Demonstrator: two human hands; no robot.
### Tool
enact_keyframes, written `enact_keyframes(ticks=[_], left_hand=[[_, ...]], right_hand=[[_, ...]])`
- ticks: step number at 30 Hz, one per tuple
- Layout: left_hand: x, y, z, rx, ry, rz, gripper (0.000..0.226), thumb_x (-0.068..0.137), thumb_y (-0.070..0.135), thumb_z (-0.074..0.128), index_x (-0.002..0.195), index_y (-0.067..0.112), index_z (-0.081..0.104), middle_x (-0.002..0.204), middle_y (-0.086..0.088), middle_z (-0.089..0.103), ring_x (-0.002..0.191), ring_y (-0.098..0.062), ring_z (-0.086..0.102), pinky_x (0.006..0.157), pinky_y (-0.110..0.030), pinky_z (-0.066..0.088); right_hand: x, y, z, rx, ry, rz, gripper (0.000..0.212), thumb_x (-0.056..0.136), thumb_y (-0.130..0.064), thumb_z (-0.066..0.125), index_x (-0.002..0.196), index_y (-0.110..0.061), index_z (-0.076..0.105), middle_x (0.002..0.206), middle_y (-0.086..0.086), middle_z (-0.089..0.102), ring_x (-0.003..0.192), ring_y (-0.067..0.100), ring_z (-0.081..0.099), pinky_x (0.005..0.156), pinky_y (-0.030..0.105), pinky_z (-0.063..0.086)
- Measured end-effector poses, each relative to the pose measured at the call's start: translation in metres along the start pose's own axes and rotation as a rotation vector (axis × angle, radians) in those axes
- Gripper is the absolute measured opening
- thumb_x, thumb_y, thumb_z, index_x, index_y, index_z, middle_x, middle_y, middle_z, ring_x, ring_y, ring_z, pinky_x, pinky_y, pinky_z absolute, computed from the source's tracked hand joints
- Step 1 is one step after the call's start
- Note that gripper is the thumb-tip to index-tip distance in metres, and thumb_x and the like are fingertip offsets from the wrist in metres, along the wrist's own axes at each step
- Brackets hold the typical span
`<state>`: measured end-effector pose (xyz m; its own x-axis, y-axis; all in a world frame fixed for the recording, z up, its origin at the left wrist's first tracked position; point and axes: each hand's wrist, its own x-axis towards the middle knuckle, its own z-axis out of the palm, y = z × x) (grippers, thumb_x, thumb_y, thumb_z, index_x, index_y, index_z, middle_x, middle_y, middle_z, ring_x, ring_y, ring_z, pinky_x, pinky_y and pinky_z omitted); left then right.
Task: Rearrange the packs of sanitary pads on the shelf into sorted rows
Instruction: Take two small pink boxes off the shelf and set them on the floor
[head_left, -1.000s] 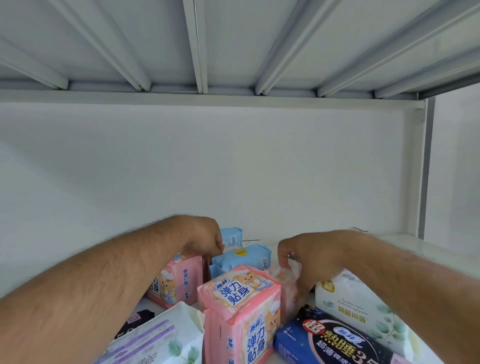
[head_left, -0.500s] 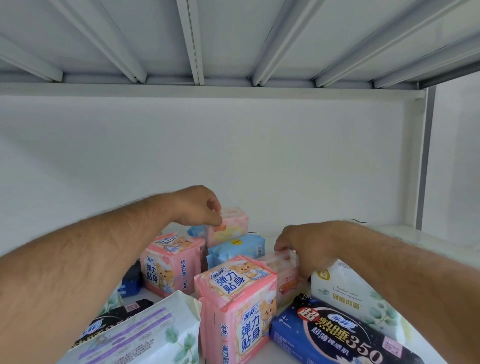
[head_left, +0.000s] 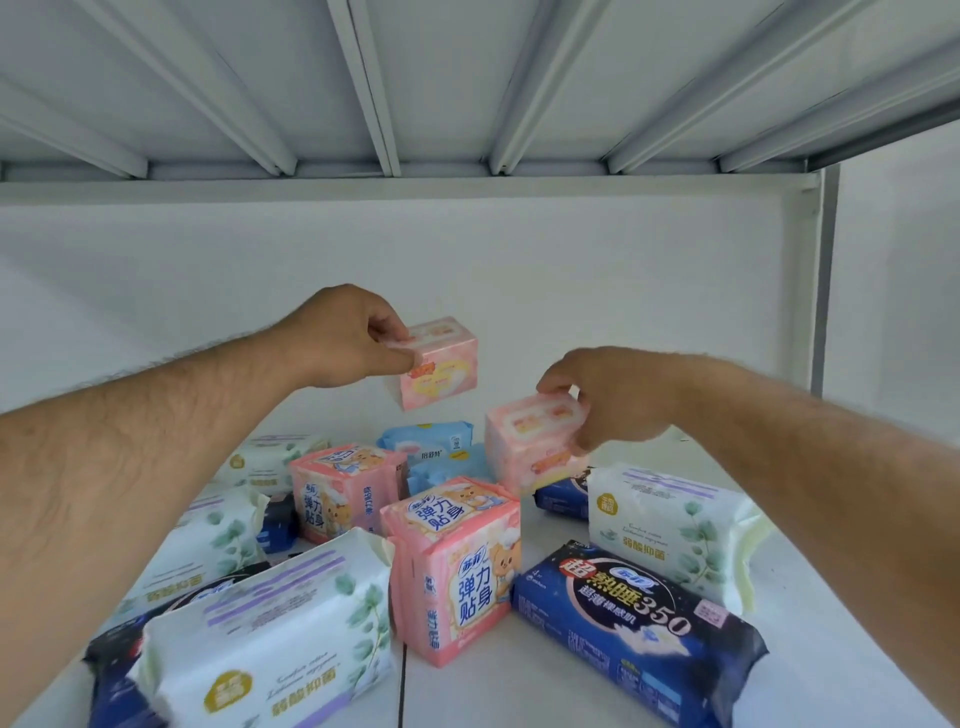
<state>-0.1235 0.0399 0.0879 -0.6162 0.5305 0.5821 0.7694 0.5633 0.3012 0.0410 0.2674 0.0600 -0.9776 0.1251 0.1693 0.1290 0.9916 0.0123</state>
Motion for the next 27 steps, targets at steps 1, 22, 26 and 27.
enact_keyframes(ticks=[1,22,26,27], left_hand=[[-0.006,0.003,-0.007,-0.004,0.011,0.003,0.028,0.072,0.037,0.084,0.095,0.024,0.074,0.093,0.010,0.069,0.088,-0.007,0.064,0.074,-0.021,0.048],[-0.221,0.047,-0.125,-0.245,-0.062,0.179,0.023,0.070,0.036,0.086,0.085,0.022,0.076,0.085,0.009,0.074,0.084,-0.004,0.069,0.082,-0.021,0.055],[-0.257,0.057,-0.126,-0.286,-0.107,0.171,0.022,0.070,0.034,0.087,0.084,0.022,0.076,0.084,0.008,0.074,0.083,-0.006,0.070,0.077,-0.021,0.056],[-0.266,0.059,-0.125,-0.300,-0.122,0.166,0.021,0.070,0.032,0.087,0.084,0.021,0.076,0.084,0.008,0.074,0.082,-0.005,0.069,0.074,-0.018,0.054]], right_hand=[[-0.008,-0.002,-0.006,0.016,0.025,0.005,0.066,0.079,-0.025,0.082,0.137,-0.023,0.051,0.124,-0.007,0.054,0.107,0.017,0.055,0.097,0.034,0.047],[-0.262,-0.178,-0.032,0.116,0.100,0.168,0.043,0.076,-0.054,0.078,0.111,-0.032,0.070,0.088,-0.016,0.067,0.083,0.010,0.062,0.077,0.029,0.049],[-0.297,-0.195,-0.026,0.136,0.057,0.184,0.047,0.074,-0.056,0.079,0.113,-0.032,0.069,0.090,-0.015,0.067,0.086,0.012,0.063,0.081,0.032,0.051],[-0.304,-0.197,-0.023,0.139,0.042,0.186,0.048,0.073,-0.057,0.080,0.112,-0.031,0.069,0.091,-0.012,0.067,0.088,0.015,0.063,0.083,0.035,0.051]])
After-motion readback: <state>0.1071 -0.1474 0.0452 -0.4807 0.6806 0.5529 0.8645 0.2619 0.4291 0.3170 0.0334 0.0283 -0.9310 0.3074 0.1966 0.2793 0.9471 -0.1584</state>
